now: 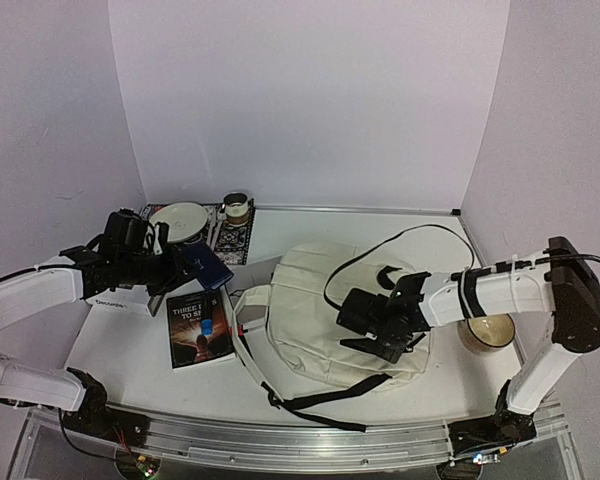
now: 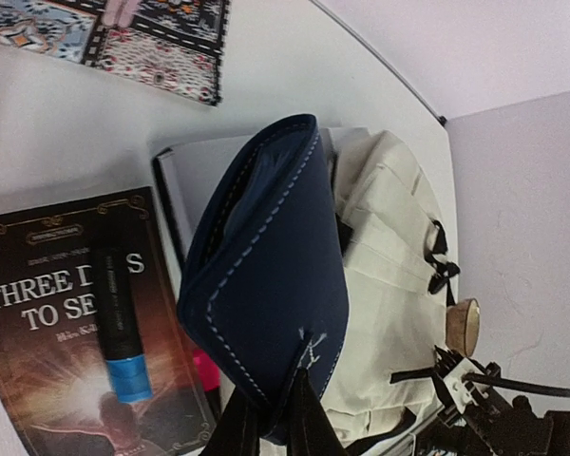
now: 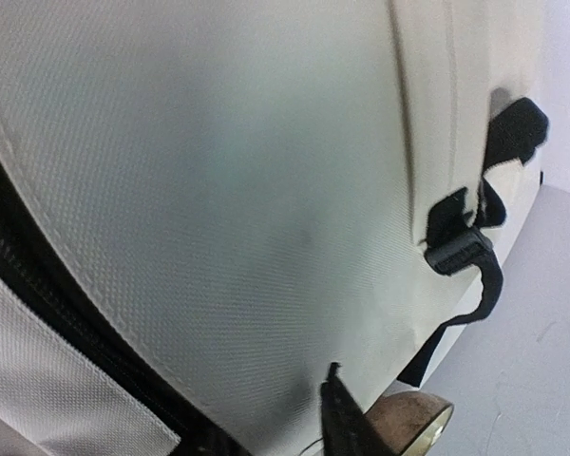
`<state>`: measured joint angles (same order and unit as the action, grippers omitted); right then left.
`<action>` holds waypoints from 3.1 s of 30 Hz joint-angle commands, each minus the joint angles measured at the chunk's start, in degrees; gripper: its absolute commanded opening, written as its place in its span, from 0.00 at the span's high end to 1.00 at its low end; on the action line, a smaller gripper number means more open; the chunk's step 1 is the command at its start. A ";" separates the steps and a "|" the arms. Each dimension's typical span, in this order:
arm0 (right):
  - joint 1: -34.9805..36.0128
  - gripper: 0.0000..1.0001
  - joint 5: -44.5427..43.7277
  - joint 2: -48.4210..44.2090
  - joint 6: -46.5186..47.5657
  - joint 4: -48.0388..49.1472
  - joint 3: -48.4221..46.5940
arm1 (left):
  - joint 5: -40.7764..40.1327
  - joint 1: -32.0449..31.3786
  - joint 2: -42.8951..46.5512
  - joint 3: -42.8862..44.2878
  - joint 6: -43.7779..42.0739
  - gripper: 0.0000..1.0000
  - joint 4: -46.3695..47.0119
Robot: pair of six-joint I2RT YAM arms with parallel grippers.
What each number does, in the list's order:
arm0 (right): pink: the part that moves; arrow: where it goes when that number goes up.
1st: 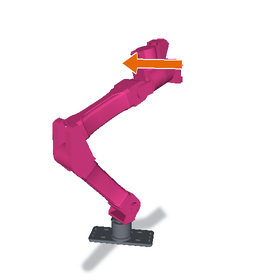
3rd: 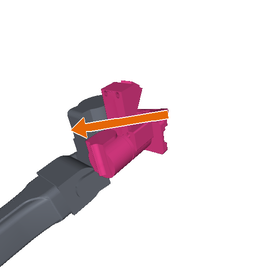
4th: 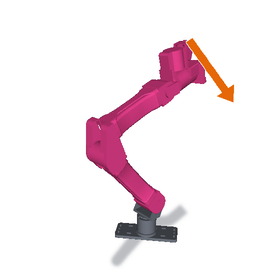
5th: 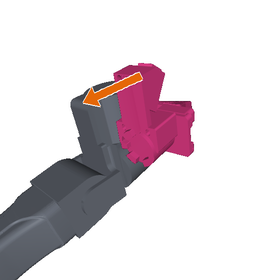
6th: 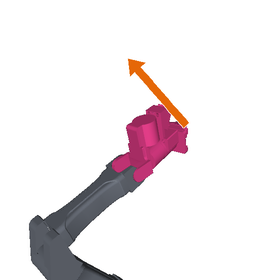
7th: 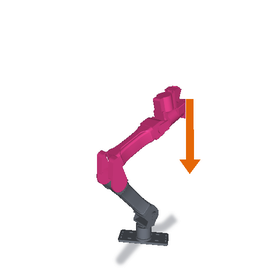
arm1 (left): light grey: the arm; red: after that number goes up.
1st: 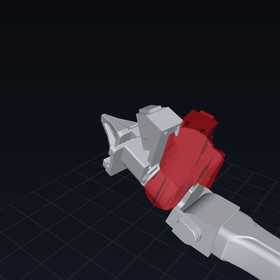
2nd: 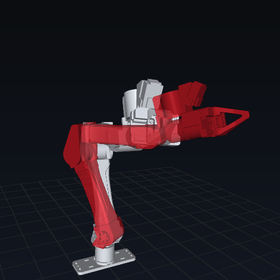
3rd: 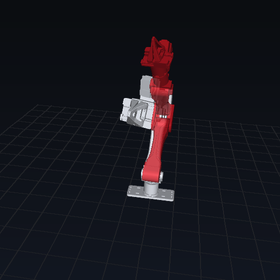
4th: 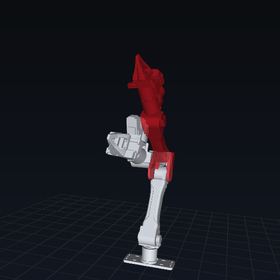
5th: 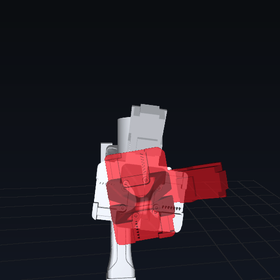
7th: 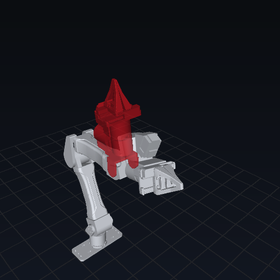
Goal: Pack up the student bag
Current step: Pick up the pocket on the back of the student bag, then place the card case in the pocket on the back of the bag.
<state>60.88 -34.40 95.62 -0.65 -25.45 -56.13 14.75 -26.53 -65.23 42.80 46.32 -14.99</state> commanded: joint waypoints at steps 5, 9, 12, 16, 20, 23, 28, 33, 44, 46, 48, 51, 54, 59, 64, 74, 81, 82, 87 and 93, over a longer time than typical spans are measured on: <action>0.14 1.00 -5.92 -5.45 -3.17 -2.16 -4.34 | 0.92 -10.09 -2.58 7.80 -1.03 1.00 2.34; 0.14 1.00 -4.19 -7.57 -7.56 -2.32 -6.47 | 0.10 -13.34 -2.14 8.37 0.06 1.00 2.58; 0.13 1.00 -3.11 -9.10 -11.32 -2.32 -8.40 | -0.12 -16.42 -2.73 8.93 0.80 1.00 3.45; 0.13 1.00 -2.02 -9.79 -15.95 -2.32 -10.84 | -0.87 -21.66 -5.33 9.58 1.99 1.00 5.99; 0.12 1.00 -0.59 -8.80 -19.70 -1.79 -12.36 | -1.26 -26.39 -8.57 9.48 3.60 1.00 10.30; 0.12 1.00 0.07 -7.77 -22.38 -0.94 -12.58 | -1.67 -29.24 -10.81 9.36 4.79 1.00 13.16; 0.13 1.00 0.04 -7.61 -26.39 2.45 -10.85 | -2.61 -32.70 -12.79 7.33 7.87 1.00 18.10; 0.15 1.00 2.37 -7.42 -28.30 8.19 -8.86 | -2.56 -35.12 -14.20 5.29 11.14 1.00 23.60; 0.52 1.00 6.28 -8.31 -29.59 15.51 -6.40 | -1.98 -39.49 -23.35 8.94 13.62 1.00 24.16; 0.55 1.00 7.51 -8.52 -29.14 16.41 -5.98 | -1.98 -39.67 -24.36 9.29 13.88 1.00 24.34; 0.56 1.00 8.75 -8.79 -28.80 17.58 -5.42 | -1.33 -39.79 -25.52 10.29 13.83 1.00 24.46; 0.56 1.00 9.89 -9.23 -28.61 19.24 -4.40 | 0.85 -39.89 -27.55 12.42 13.32 1.00 24.50; 0.57 1.00 10.57 -9.48 -28.27 20.40 -3.81 | 3.32 -40.06 -29.77 14.34 12.71 1.00 24.56; 0.62 1.00 13.08 -9.99 -28.13 21.65 -2.59 | -0.01 -40.08 -30.53 14.20 14.05 1.00 24.57; 0.66 1.00 15.83 -10.74 -28.90 22.96 -0.83 | -7.86 -40.01 -29.71 12.81 17.55 1.00 24.70; 0.73 1.00 18.00 -14.63 -29.51 26.29 2.89 | -6.75 -37.94 -32.39 12.25 21.47 1.00 24.91; 0.83 1.00 21.30 -15.73 -29.16 28.09 3.84 | -11.23 -37.74 -31.41 9.92 24.60 1.00 26.07; 0.85 1.00 21.83 -15.72 -29.22 28.16 4.22 | -12.90 -37.65 -30.41 9.02 25.66 1.00 26.24; 1.10 1.00 25.24 -14.88 -29.17 29.29 5.67 | -19.04 -37.30 -27.47 6.29 30.04 1.00 28.96; 1.99 1.00 26.54 -14.35 -29.46 29.93 7.07 | -23.00 -37.27 -26.09 5.60 32.44 1.00 31.23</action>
<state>61.16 -11.24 83.02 -29.40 4.47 -49.98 3.09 -65.64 -94.33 49.02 74.83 12.02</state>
